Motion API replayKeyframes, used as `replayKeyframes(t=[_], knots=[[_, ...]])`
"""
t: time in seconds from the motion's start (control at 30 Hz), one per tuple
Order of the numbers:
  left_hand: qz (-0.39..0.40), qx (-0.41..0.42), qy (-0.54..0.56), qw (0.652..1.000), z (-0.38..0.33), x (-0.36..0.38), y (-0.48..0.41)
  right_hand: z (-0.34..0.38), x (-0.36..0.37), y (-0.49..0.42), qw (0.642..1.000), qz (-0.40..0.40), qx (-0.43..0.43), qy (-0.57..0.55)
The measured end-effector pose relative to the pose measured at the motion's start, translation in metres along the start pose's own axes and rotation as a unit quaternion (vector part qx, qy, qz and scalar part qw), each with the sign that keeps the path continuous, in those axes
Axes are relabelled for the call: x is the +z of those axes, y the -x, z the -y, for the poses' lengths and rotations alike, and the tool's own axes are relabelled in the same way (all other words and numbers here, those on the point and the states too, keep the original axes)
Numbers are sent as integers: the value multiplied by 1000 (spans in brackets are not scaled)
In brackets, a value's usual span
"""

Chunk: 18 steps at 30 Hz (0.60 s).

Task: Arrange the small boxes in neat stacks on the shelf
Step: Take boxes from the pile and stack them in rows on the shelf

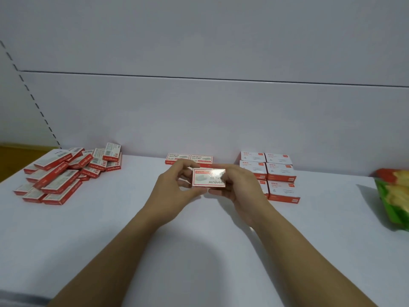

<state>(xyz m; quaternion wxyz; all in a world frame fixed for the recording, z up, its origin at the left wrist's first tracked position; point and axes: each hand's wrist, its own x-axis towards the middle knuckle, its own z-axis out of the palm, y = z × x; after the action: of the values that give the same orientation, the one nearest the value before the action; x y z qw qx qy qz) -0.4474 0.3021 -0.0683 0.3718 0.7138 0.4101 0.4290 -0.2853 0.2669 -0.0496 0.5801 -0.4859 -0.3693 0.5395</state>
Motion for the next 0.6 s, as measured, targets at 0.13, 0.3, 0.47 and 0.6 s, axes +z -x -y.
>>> replayKeyframes(t=[0.13,0.3,0.47,0.6], knots=[[4,-12,55,998,-2,-1,-2,1,0,2,996,-26,-30,80],[15,1,89,996,0,-3,-5,2,-1,2,989,-34,-56,134],[7,-15,154,988,2,-6,-8,3,-4,5,988,73,-28,130],[25,-47,197,979,-1,-7,-7,1,0,8,975,112,-54,183]])
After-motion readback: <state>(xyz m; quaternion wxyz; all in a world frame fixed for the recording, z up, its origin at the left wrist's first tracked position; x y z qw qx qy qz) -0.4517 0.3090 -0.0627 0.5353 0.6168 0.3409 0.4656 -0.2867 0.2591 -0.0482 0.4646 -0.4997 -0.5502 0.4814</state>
